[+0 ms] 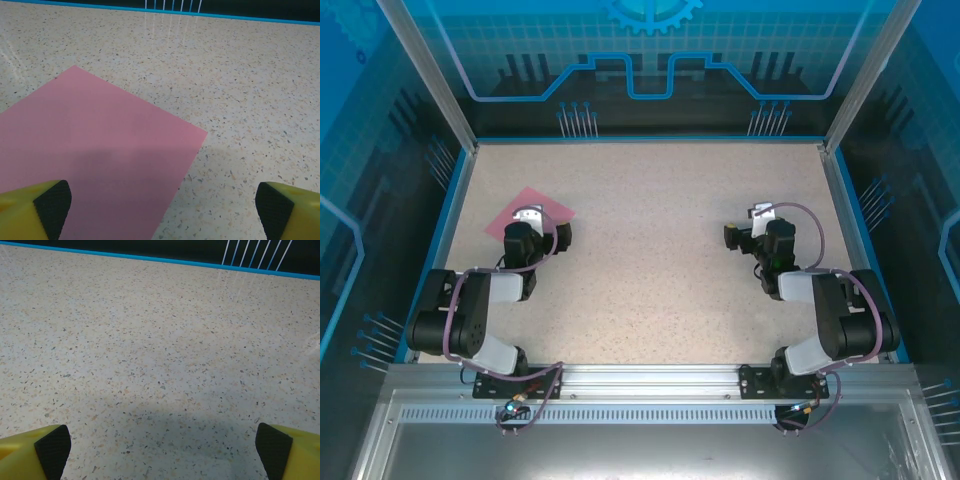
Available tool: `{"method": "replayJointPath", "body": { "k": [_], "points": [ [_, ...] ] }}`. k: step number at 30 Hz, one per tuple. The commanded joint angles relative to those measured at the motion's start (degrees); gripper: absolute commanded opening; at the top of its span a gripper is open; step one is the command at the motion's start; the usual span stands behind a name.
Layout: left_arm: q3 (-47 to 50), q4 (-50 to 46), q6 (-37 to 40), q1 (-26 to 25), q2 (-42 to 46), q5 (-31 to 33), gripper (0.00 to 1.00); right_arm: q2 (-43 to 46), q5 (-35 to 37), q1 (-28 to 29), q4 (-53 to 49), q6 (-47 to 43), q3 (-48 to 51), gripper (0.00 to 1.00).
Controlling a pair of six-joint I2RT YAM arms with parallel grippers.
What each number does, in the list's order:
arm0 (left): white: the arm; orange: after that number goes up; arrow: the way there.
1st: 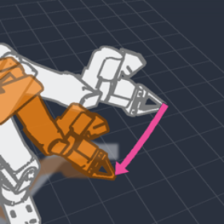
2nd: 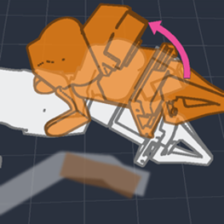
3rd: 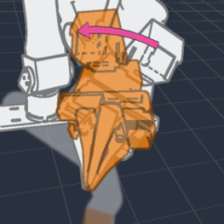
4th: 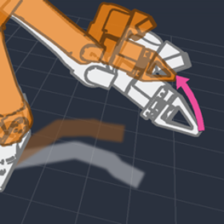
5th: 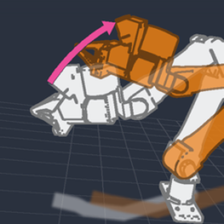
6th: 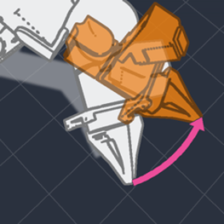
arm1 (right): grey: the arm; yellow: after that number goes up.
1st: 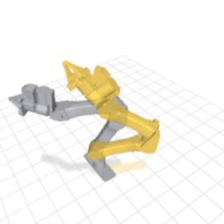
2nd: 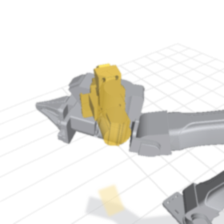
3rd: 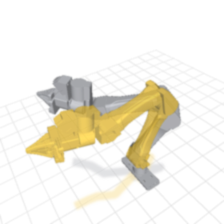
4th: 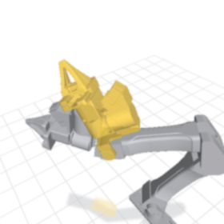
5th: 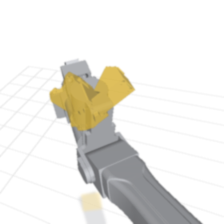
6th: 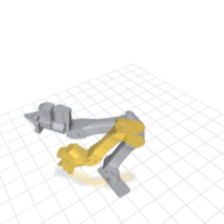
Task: Fold a paper plane with a square sheet of paper (pick it up from the middle)
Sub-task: Move the square sheet of paper to the center of the table.
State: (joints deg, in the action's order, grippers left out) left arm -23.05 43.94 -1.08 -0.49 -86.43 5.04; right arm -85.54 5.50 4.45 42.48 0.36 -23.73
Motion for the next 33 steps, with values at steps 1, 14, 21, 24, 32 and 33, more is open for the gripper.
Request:
{"method": "replayJointPath", "body": {
  "k": [1,14,21,24,32,33],
  "points": [
    [-1.03,0.46,1.08,-0.04,-0.36,-1.19,0.99,-0.42,-0.77,-1.06,0.28,-0.35,-1.06,0.99],
    [-1.08,0.5,1.08,-0.03,-0.38,-1.31,0.99,-0.42,-0.82,-1.1,0.31,-0.34,-1.06,0.99],
    [-1.03,0.49,1.08,-0.04,-0.33,-1.3,0.99,-0.41,-0.97,-1.15,0.24,-0.27,-1.16,0.99],
    [-0.95,0.67,1.08,-0.01,-0.39,-1.34,0.99,-0.33,-1.12,-1.16,0.59,-0.36,-0.96,0.99],
    [-8.59,-21.72,-3.39,-0.12,9.23,3.82,0.99,12.18,6.13,1.17,-15.93,0.93,-4.63,0.99],
    [-10.86,-26.84,-6.39,-0.11,10.6,5.55,0.99,13.68,7.57,1.65,-20.38,2.72,-6.47,0.99]
  ]
}}
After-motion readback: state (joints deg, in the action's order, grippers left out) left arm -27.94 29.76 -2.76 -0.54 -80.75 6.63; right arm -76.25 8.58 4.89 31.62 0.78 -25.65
